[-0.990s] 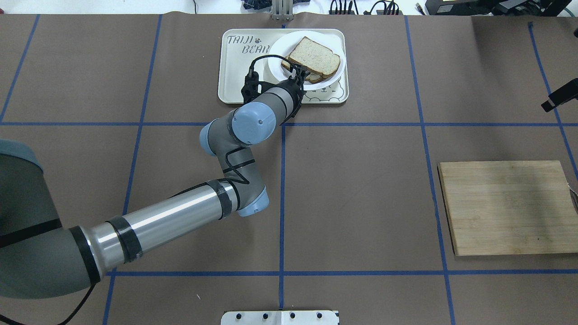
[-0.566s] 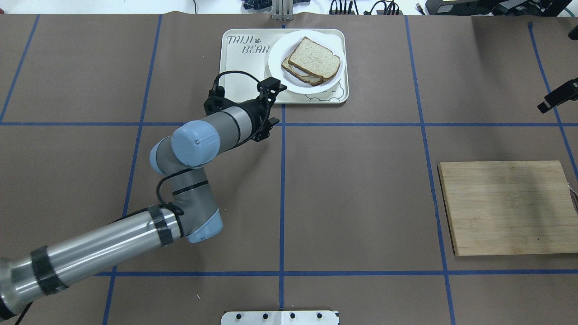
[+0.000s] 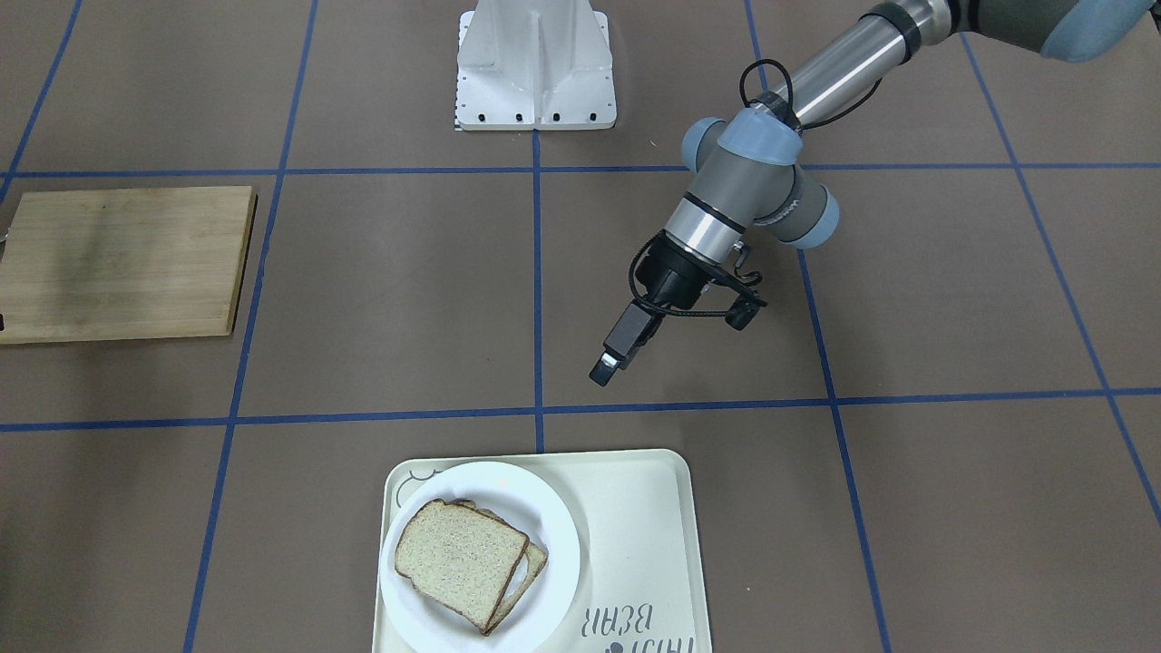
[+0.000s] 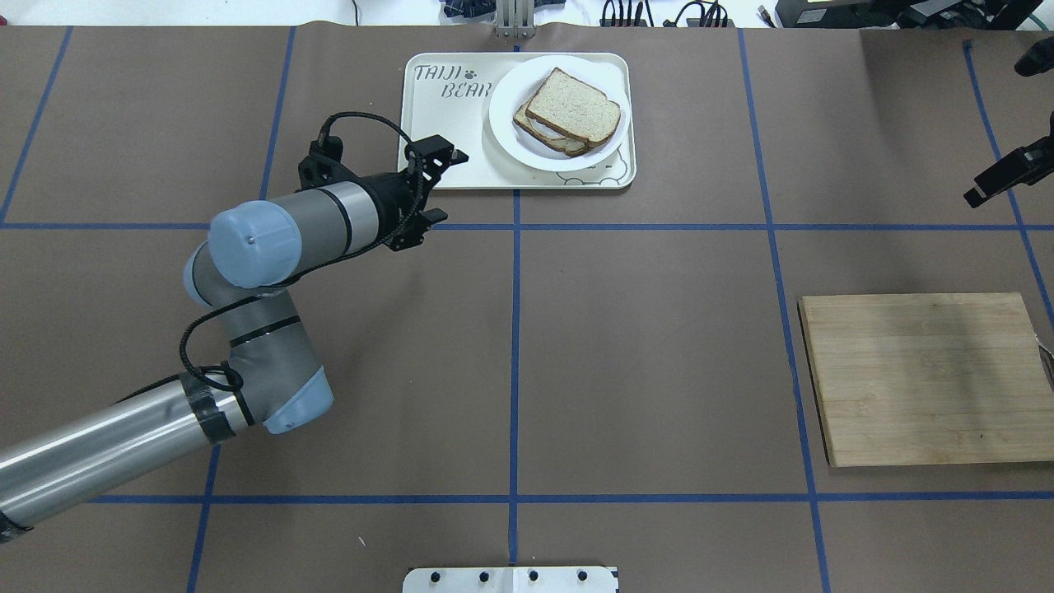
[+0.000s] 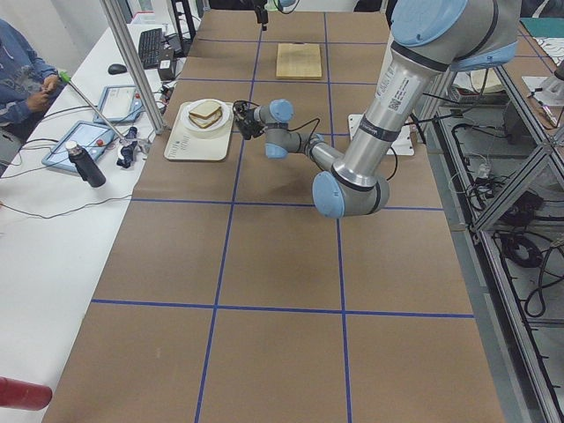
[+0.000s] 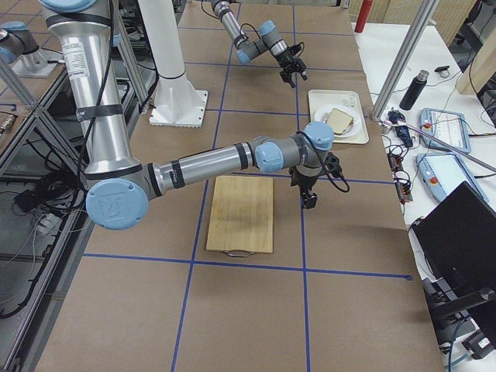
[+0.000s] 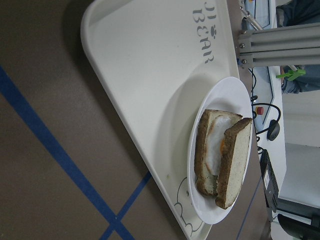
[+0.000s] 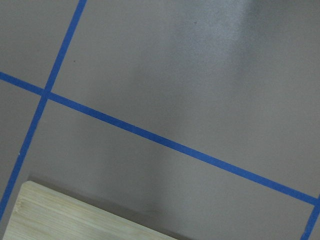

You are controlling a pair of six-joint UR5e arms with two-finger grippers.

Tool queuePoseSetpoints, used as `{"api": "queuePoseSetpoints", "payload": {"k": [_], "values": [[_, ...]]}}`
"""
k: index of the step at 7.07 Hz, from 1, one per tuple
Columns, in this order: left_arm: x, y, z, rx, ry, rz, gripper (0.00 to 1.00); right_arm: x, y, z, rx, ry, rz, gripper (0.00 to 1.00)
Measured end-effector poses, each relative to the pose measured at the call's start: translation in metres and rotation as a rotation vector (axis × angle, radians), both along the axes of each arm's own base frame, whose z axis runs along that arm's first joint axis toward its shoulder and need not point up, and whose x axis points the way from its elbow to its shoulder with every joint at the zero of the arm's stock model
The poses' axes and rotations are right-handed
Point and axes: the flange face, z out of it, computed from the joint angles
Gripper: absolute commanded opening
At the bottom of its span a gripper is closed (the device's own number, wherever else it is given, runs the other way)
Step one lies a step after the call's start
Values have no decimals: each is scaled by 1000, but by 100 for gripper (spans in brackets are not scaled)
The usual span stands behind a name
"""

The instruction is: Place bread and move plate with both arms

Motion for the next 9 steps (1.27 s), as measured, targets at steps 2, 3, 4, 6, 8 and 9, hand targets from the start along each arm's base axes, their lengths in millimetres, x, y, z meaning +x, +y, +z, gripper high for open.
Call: {"api": "queuePoseSetpoints", "payload": {"k": [2, 3, 4, 6, 8, 9], "values": [[-59, -6, 52, 153, -201, -38, 98, 5, 1, 2, -16, 1, 22, 100], [-79, -5, 82, 225, -321, -36, 98, 9, 2, 4, -20, 1, 31, 100], [-97, -2, 115, 284, -442, -26, 98, 10, 2, 4, -18, 1, 34, 100], [-135, 5, 172, 377, -651, 8, 98, 13, -2, -6, 0, -5, 42, 100], [-209, 3, 237, 492, -894, 102, 98, 35, -11, -18, 25, 3, 85, 100], [-257, -4, 261, 528, -983, 170, 98, 53, -15, -19, 35, 20, 120, 100]]}}
